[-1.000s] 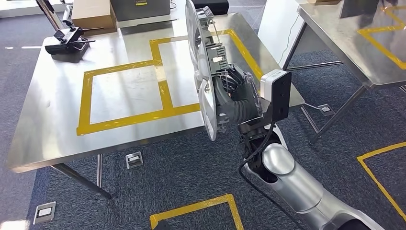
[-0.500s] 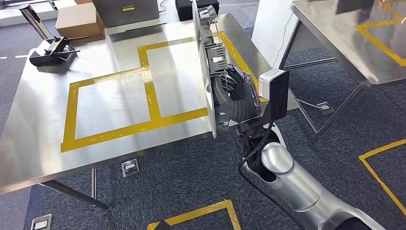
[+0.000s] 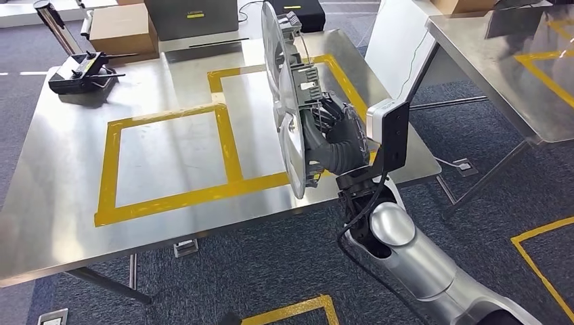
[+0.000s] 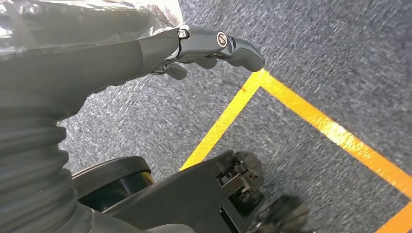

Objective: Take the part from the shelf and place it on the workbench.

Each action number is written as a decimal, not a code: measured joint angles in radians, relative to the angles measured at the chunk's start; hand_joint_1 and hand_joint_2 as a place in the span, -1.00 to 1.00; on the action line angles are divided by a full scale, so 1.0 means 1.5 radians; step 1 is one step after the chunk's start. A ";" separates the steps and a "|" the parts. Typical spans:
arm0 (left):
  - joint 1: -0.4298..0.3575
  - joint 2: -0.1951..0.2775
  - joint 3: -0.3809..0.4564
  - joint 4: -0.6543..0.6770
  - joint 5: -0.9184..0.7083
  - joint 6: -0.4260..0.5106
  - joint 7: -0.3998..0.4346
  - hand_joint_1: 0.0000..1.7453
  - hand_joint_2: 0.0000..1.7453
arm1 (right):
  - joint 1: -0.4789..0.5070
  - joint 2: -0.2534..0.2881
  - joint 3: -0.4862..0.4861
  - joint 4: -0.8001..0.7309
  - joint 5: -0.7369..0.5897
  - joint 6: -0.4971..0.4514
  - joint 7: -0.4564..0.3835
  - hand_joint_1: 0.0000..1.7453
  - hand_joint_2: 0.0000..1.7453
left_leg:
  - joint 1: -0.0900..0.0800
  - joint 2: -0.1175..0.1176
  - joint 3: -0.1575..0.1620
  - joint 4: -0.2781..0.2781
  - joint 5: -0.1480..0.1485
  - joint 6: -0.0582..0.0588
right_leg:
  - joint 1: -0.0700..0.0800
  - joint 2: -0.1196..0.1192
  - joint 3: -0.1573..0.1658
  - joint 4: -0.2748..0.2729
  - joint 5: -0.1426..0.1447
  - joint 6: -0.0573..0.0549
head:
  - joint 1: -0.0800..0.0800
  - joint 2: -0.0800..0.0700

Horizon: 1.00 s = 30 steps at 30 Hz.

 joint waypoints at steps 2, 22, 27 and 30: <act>0.000 -0.001 0.000 0.000 0.000 0.000 0.000 -1.00 1.00 | -0.001 0.000 0.000 0.001 0.000 0.000 0.000 1.00 1.00 | 0.000 -0.001 0.013 -0.001 -0.013 -0.006 | 0.003 0.000 0.020 -0.077 0.050 -0.004 | -0.001 0.000; 0.003 0.000 0.001 0.000 -0.012 0.002 -0.015 -1.00 1.00 | -0.002 0.001 0.007 0.011 0.027 0.001 0.020 1.00 1.00 | -0.006 0.003 -0.081 0.005 0.067 -0.016 | 0.003 0.003 0.106 -0.125 -0.004 -0.017 | -0.007 0.000; 0.002 0.000 0.001 0.000 -0.016 0.002 -0.016 -1.00 1.00 | -0.014 0.001 0.019 0.016 0.085 0.006 0.056 1.00 1.00 | -0.006 0.001 -0.082 0.005 0.064 -0.013 | 0.004 0.002 0.111 -0.133 -0.005 -0.020 | -0.007 0.000; 0.002 0.000 0.001 0.000 -0.020 0.002 -0.015 -1.00 1.00 | -0.030 0.000 0.031 0.022 0.180 0.013 0.114 1.00 1.00 | -0.007 0.001 -0.082 0.005 0.063 -0.010 | 0.003 0.001 0.112 -0.136 -0.005 -0.018 | -0.007 0.000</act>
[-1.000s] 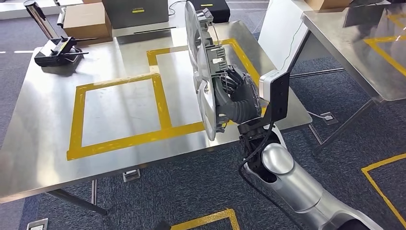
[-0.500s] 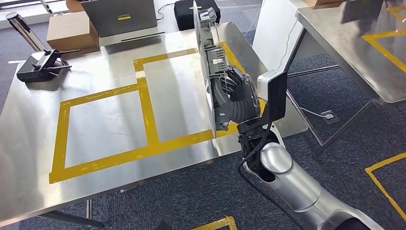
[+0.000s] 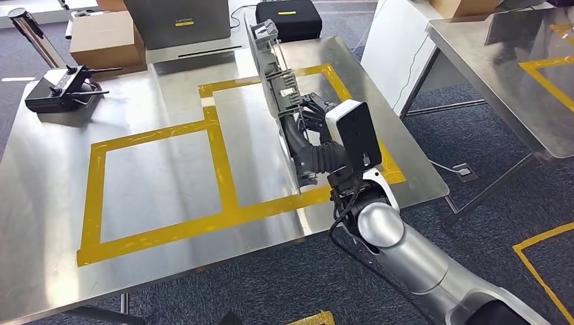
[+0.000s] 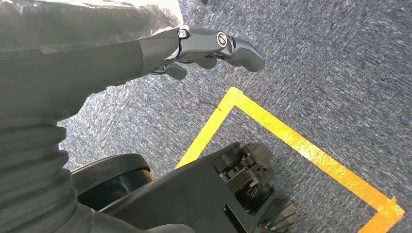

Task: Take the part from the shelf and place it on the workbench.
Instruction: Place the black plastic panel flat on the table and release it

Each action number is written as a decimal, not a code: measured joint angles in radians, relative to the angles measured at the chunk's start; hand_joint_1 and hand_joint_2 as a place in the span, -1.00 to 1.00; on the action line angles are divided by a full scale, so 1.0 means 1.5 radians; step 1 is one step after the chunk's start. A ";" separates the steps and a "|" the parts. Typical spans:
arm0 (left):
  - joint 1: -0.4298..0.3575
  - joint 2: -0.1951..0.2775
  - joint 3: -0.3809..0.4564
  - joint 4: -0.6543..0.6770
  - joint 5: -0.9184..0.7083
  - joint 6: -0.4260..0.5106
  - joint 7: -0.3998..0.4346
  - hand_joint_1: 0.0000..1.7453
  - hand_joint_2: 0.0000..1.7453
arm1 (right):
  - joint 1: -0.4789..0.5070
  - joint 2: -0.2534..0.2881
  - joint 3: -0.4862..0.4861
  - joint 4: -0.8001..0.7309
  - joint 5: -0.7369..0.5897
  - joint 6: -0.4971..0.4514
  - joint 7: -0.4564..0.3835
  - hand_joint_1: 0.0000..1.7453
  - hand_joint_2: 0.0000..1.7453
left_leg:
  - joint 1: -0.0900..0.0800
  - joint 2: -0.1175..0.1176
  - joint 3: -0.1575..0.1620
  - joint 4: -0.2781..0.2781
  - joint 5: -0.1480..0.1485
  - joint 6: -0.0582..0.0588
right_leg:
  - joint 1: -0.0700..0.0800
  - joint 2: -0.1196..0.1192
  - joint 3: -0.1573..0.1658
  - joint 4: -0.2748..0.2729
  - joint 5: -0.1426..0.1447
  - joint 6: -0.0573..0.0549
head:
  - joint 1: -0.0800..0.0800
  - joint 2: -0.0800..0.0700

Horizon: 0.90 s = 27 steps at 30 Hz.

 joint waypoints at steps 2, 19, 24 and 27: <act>0.000 0.000 0.000 0.000 -0.004 -0.002 0.001 -1.00 1.00 | -0.013 -0.001 0.012 0.004 0.089 0.019 0.051 1.00 1.00 | 0.000 0.000 0.000 0.000 0.000 0.001 | 0.000 0.000 0.001 -0.001 0.000 0.004 | 0.000 0.000; -0.005 0.002 0.000 0.000 -0.046 -0.013 -0.013 -1.00 1.00 | -0.099 0.002 0.150 0.060 0.640 0.330 0.267 1.00 1.00 | 0.003 0.000 0.002 -0.002 0.000 -0.001 | 0.003 0.000 0.001 -0.001 0.000 0.007 | 0.000 0.000; -0.008 0.000 0.000 0.000 -0.060 -0.016 -0.016 -1.00 1.00 | -0.103 0.022 0.186 0.124 0.636 0.378 0.237 1.00 1.00 | 0.003 0.000 0.002 -0.003 0.001 -0.001 | 0.003 -0.001 0.001 -0.001 0.000 0.007 | 0.000 0.000; -0.012 -0.003 0.000 0.000 -0.070 -0.016 -0.017 -1.00 1.00 | -0.101 0.043 0.202 0.183 0.619 0.373 0.208 1.00 1.00 | 0.003 0.000 0.003 -0.003 0.001 -0.001 | 0.003 -0.001 0.001 -0.001 0.000 0.006 | -0.001 0.000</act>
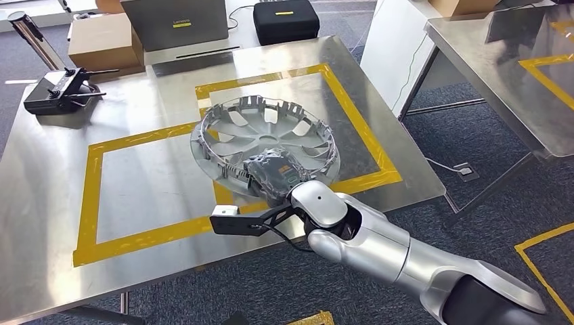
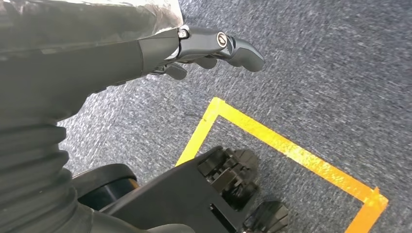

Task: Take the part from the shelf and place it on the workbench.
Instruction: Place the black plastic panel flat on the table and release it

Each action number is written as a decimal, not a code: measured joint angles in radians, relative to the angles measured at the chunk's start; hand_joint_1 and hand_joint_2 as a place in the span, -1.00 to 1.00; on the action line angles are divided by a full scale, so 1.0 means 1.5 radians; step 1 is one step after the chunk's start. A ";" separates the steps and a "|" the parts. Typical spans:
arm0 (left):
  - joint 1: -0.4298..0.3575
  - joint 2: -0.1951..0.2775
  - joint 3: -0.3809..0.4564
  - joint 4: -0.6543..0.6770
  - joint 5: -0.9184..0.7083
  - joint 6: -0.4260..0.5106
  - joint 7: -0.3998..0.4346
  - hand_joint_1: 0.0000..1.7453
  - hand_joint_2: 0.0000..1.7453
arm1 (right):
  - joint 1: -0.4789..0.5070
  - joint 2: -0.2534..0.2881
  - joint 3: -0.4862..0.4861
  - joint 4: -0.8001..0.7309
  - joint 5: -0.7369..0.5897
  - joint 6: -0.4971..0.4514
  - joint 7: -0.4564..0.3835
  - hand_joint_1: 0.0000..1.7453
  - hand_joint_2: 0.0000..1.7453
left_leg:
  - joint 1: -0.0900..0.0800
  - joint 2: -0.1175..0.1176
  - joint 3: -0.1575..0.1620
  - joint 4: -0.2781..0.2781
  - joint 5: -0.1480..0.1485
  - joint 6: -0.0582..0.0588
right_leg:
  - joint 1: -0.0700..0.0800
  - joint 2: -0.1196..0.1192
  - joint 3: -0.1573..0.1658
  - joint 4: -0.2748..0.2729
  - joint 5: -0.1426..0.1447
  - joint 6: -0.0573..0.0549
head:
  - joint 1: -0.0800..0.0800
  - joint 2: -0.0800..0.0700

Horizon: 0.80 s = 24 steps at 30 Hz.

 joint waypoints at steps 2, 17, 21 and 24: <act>-0.002 -0.004 0.000 0.000 -0.005 0.000 -0.001 -1.00 1.00 | 0.004 0.015 0.008 0.045 -0.015 -0.007 -0.017 1.00 1.00 | 0.000 0.000 0.000 0.000 0.000 0.000 | 0.000 0.000 0.000 0.000 0.000 0.000 | 0.000 0.000; -0.005 -0.015 0.005 0.000 -0.017 0.003 -0.022 -1.00 -1.00 | 0.028 0.065 0.031 0.238 -0.071 -0.054 -0.035 -1.00 -1.00 | 0.000 0.000 0.003 0.000 0.000 0.000 | 0.000 0.000 0.002 0.000 0.000 0.000 | 0.000 0.000; -0.003 -0.015 0.007 0.000 -0.018 0.010 -0.039 -1.00 -1.00 | 0.034 0.065 0.021 0.246 -0.099 -0.105 -0.034 -1.00 -1.00 | 0.000 0.000 0.003 0.000 0.000 0.000 | 0.000 0.000 0.002 0.000 0.000 0.000 | 0.000 0.000; 0.000 -0.014 0.011 0.000 -0.017 0.022 -0.060 -1.00 -1.00 | 0.045 0.060 0.004 0.230 -0.143 -0.161 -0.043 -1.00 -1.00 | 0.000 0.000 0.004 0.000 0.000 0.000 | 0.000 0.001 0.003 0.000 0.000 0.000 | 0.000 0.000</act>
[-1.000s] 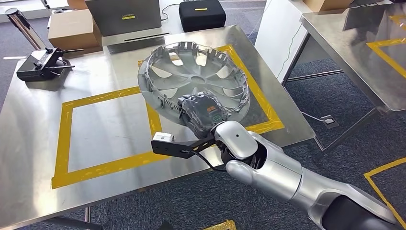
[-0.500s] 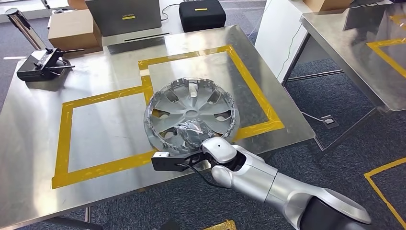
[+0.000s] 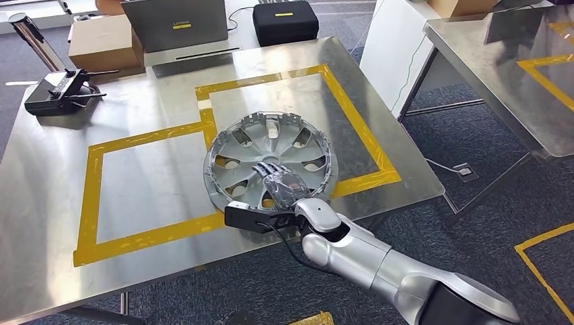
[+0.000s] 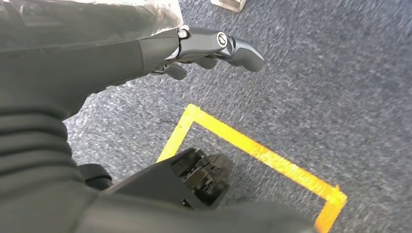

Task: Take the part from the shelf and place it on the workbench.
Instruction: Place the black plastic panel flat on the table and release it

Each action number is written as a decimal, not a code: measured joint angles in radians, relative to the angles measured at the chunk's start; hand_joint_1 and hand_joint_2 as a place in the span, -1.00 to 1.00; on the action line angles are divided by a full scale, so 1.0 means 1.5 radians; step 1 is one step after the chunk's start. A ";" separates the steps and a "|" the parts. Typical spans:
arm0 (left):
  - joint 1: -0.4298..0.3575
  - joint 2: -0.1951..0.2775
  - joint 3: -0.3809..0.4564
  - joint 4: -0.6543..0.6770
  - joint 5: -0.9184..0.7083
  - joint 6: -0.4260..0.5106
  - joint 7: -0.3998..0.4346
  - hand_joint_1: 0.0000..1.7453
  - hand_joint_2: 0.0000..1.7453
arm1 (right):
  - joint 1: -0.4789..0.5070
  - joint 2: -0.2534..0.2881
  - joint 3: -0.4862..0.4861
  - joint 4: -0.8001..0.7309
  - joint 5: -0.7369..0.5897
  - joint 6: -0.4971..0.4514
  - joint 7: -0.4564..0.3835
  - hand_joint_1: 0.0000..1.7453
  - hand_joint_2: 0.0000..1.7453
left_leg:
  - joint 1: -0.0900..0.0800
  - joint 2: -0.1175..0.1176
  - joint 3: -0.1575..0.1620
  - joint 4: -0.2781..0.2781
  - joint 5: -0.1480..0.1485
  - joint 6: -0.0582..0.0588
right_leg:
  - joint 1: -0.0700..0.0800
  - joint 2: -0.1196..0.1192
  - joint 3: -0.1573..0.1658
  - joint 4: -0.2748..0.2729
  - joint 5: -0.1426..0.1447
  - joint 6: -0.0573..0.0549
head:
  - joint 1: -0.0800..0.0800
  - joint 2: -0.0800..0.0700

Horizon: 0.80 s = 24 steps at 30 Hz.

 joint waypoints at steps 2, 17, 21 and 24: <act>0.003 0.001 0.005 0.001 0.004 0.008 -0.016 -1.00 -1.00 | 0.008 -0.007 -0.015 -0.027 -0.029 -0.038 -0.013 -1.00 -1.00 | 0.000 0.000 0.000 0.000 0.000 0.000 | 0.000 0.000 0.000 0.000 0.000 0.000 | 0.000 0.000; 0.041 0.006 0.069 0.008 0.086 0.039 -0.093 -1.00 -1.00 | 0.152 -0.089 -0.175 -0.487 -0.406 -0.227 -0.319 -1.00 -1.00 | 0.000 0.001 0.004 0.000 -0.002 -0.002 | 0.000 0.001 0.003 0.000 -0.001 -0.002 | 0.000 0.000; 0.047 0.006 0.082 0.009 0.093 0.051 -0.093 -1.00 -1.00 | 0.196 -0.106 -0.198 -0.582 -0.466 -0.225 -0.380 -1.00 -1.00 | 0.000 0.001 0.005 -0.001 -0.002 -0.002 | 0.000 0.001 0.004 0.000 -0.002 -0.002 | 0.000 0.000; 0.050 0.007 0.088 0.009 0.097 0.059 -0.089 -1.00 -1.00 | 0.225 -0.118 -0.211 -0.635 -0.485 -0.222 -0.407 -1.00 -1.00 | 0.000 0.001 0.005 -0.001 -0.002 -0.002 | 0.000 0.001 0.004 0.000 -0.002 -0.002 | 0.000 0.000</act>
